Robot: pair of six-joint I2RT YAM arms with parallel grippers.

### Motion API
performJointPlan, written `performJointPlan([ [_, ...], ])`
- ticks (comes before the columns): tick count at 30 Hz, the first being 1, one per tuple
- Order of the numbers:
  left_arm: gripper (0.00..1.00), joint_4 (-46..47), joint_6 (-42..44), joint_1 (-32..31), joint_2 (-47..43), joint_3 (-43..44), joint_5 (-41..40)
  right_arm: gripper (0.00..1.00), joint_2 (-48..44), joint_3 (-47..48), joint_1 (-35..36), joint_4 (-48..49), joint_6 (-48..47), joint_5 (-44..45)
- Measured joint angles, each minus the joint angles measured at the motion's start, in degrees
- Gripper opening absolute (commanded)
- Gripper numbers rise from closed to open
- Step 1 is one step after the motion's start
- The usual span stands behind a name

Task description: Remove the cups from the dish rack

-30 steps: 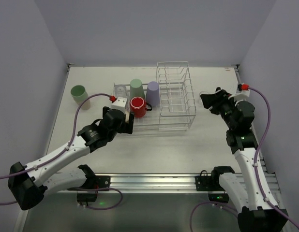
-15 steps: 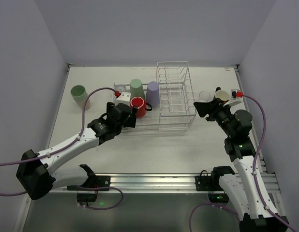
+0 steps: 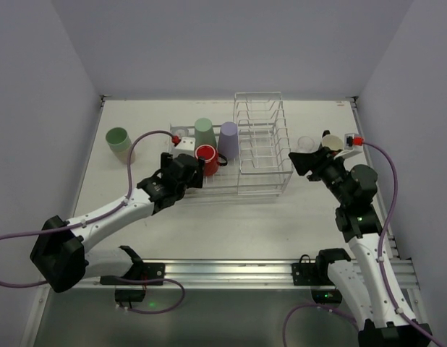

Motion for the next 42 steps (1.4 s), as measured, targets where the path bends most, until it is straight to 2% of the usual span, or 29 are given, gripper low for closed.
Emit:
performJointPlan([
  [6, 0.83, 1.5, 0.0, 0.3, 2.3, -1.9, 0.0, 0.58, -0.7, 0.0, 0.4, -0.1, 0.2, -0.3],
  [10, 0.67, 2.7, 0.0, 0.4, 3.0, -2.2, 0.0, 0.58, -2.2, 0.0, 0.5, -0.1, 0.2, -0.4],
  [13, 0.41, 3.9, 0.1, 0.5, 3.0, -2.6, 0.3, 0.58, -3.0, 0.3, 0.7, -0.1, 0.4, -0.6],
  [15, 0.34, 4.3, 0.2, 0.5, 2.9, -2.7, 0.7, 0.58, -3.3, 0.6, 0.8, -0.4, 0.6, -0.8],
  [16, 0.29, 4.3, 0.2, 0.5, 2.8, -2.7, 0.9, 0.61, -3.6, 0.9, 0.9, -0.6, 0.6, -1.1],
  [19, 0.24, 4.2, 0.2, 0.5, 1.0, -2.7, 2.4, 0.68, -4.0, 2.1, 1.1, -1.0, 0.7, -2.8],
  [23, 0.19, 4.3, 0.1, 0.5, -5.8, -2.7, 4.7, 0.83, -4.3, 3.7, 1.9, -0.3, 1.6, -7.1],
  [27, 0.16, 4.6, -0.5, 0.5, -15.4, -2.7, 6.9, 0.90, -4.8, 4.2, 3.8, 1.7, 2.8, -11.3],
  [34, 0.13, 9.8, -4.2, 0.5, -29.2, -2.8, 16.2, 0.92, -5.0, 4.2, 10.5, 6.1, 6.1, -14.6],
  [42, 0.11, 24.5, -13.6, 0.5, -34.3, -6.5, 31.0, 0.89, -1.9, 4.0, 26.8, 13.3, 8.5, -11.8],
])
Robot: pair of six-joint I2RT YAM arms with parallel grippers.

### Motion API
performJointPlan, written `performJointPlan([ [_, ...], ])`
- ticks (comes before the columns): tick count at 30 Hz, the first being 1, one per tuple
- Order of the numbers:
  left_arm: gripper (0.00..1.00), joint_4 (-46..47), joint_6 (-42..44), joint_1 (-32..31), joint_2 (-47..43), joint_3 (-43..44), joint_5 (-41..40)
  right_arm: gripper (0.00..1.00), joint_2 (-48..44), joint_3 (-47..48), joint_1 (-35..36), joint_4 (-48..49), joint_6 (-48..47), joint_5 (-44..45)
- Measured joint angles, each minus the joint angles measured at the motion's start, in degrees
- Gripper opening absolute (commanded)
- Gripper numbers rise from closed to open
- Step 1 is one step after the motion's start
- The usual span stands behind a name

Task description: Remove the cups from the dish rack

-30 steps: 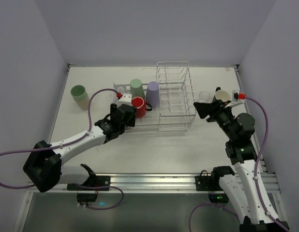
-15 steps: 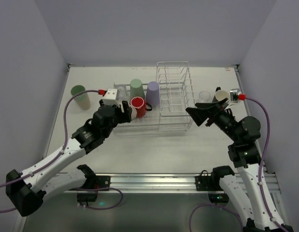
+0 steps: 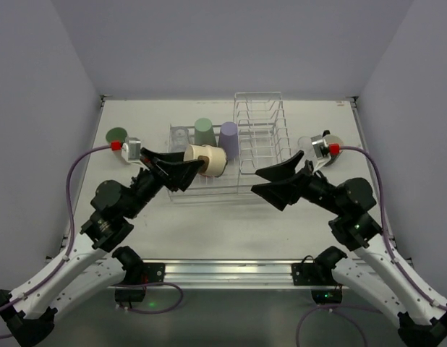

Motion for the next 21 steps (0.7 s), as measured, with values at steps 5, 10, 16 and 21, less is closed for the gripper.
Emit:
performJointPlan([
  [5, 0.11, 8.3, -5.8, 0.0, 1.1, -3.1, 6.8, 0.87, 5.0, 0.0, 9.0, 4.2, 0.5, 2.9],
  [10, 0.11, 14.2, -9.5, 0.0, 3.1, -5.0, 11.3, 0.84, 11.1, 1.0, 16.2, 6.4, 0.3, 5.7],
  [16, 0.12, 17.0, -11.1, 0.0, 3.2, -6.1, 13.7, 0.75, 14.2, 2.3, 18.2, 9.3, 0.1, 8.5],
  [21, 0.20, 18.4, -11.4, 0.0, 3.1, -6.9, 14.5, 0.56, 16.5, 4.5, 18.3, 12.0, -0.4, 9.9],
])
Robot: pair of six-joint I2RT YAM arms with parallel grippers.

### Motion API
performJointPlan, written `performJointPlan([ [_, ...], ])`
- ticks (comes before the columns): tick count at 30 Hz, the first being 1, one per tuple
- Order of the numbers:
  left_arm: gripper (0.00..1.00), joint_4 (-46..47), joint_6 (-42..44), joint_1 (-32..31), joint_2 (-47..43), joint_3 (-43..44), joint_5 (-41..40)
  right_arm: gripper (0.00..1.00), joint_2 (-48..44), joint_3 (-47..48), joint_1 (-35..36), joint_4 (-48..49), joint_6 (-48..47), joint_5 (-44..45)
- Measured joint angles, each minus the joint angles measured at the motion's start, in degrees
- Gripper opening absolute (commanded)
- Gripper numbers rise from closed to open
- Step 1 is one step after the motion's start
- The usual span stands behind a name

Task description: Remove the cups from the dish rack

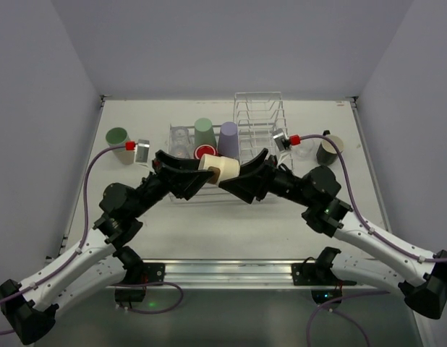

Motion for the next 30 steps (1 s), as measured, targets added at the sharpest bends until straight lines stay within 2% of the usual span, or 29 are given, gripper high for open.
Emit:
performJointPlan([
  [1, 0.23, 0.0, 0.0, 0.0, 0.0, 0.0, 0.1, 0.42, 0.5, 0.3, 0.0, 0.3, 0.0, 0.2],
  [2, 0.26, 0.1, 0.0, 0.0, 0.0, 0.0, 0.1, 0.35, 0.9, 0.4, 0.0, 0.5, -0.3, 0.4],
  [3, 0.39, 0.1, 0.0, 0.0, 0.0, 0.0, 0.1, 0.27, 1.2, 0.4, 0.0, 0.6, -0.2, 0.8],
  [4, 0.46, 0.2, 0.0, 0.0, 0.0, 0.0, 0.2, 0.19, 1.5, 0.4, 0.0, 0.5, -0.3, 1.5],
  [5, 0.53, 0.3, 0.0, 0.0, 0.0, 0.0, 0.4, 0.05, 1.7, 0.4, 0.1, 0.3, -0.1, 1.9],
  [6, 0.68, 0.3, -0.6, 0.0, 0.1, 0.0, 0.7, 0.00, 1.7, 0.5, 0.1, 0.4, 0.3, 2.0],
  [9, 0.87, 0.3, -1.9, -0.1, 0.1, 0.2, 1.9, 0.00, 0.7, 1.7, 1.0, -1.9, -0.7, 2.1],
  [12, 0.96, -4.9, 1.3, -0.1, -0.6, 1.4, 1.2, 0.00, -1.4, 4.8, 1.0, -10.8, -4.3, 7.7],
  [19, 1.00, -26.4, 13.9, 0.0, -1.6, 10.8, -5.5, 0.00, -5.0, 17.4, -3.0, -38.0, -14.9, 27.7],
  [21, 1.00, -31.9, 17.7, 0.0, -1.3, 12.8, -7.4, 0.00, -5.6, 19.8, -8.7, -44.0, -17.2, 32.4],
  [25, 1.00, -42.0, 25.2, 0.0, 1.0, 15.2, -8.5, 0.00, -5.0, 20.4, -25.2, -53.0, -20.1, 37.4],
  [30, 1.00, -48.3, 30.3, 0.0, 2.3, 13.9, -10.0, 0.00, 1.1, 16.9, -36.1, -57.2, -21.6, 37.3],
])
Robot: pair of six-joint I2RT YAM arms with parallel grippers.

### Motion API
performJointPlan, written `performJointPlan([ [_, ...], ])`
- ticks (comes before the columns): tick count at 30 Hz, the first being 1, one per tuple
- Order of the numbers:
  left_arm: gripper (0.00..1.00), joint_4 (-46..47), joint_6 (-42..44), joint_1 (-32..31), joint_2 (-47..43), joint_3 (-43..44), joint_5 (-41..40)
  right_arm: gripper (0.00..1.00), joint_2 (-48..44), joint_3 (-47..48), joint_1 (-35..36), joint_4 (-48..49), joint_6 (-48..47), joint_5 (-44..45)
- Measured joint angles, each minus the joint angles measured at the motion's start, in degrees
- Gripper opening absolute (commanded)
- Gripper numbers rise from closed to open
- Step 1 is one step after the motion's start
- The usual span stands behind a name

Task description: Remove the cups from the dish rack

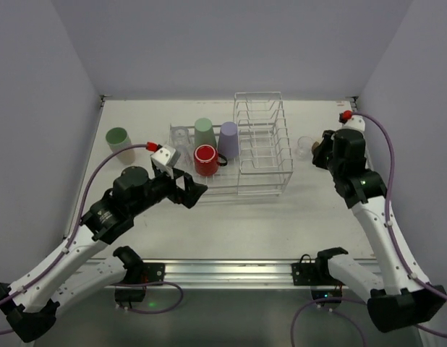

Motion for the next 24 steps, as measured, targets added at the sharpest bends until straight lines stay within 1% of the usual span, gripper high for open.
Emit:
performJointPlan([
  [4, 1.00, -0.7, 1.5, 0.0, -1.4, -3.1, -1.0, 0.00, 7.6, -2.9, -7.5, -0.3, -0.3, -5.4],
  [6, 1.00, -0.9, 2.1, 0.0, -1.4, -4.0, -1.3, 0.00, 11.3, -3.4, -9.2, 0.3, -0.3, -6.9],
  [12, 1.00, -1.1, 3.1, 0.0, -1.4, -5.3, -2.1, 0.00, 21.9, -6.3, -9.5, 4.4, 0.4, -12.0],
  [15, 1.00, -1.1, 3.6, 0.0, -1.3, -5.3, -2.2, 0.00, 26.5, -7.3, -9.5, 5.8, 0.6, -12.6],
  [19, 1.00, -1.0, 3.8, 0.0, -0.5, -5.3, -2.4, 0.02, 30.2, -7.6, -9.5, 7.0, 0.9, -12.9],
  [21, 1.00, -1.1, 3.8, 0.0, 0.5, -5.3, -2.4, 0.07, 31.2, -7.6, -9.5, 7.5, 1.0, -12.7],
  [22, 1.00, -1.1, 3.8, 0.0, 1.1, -5.2, -2.6, 0.13, 31.6, -7.6, -9.5, 7.7, 1.0, -12.7],
  [24, 1.00, -1.2, 3.8, 0.0, 2.6, -5.2, -3.4, 0.20, 32.1, -7.6, -9.5, 8.1, 1.2, -12.5],
])
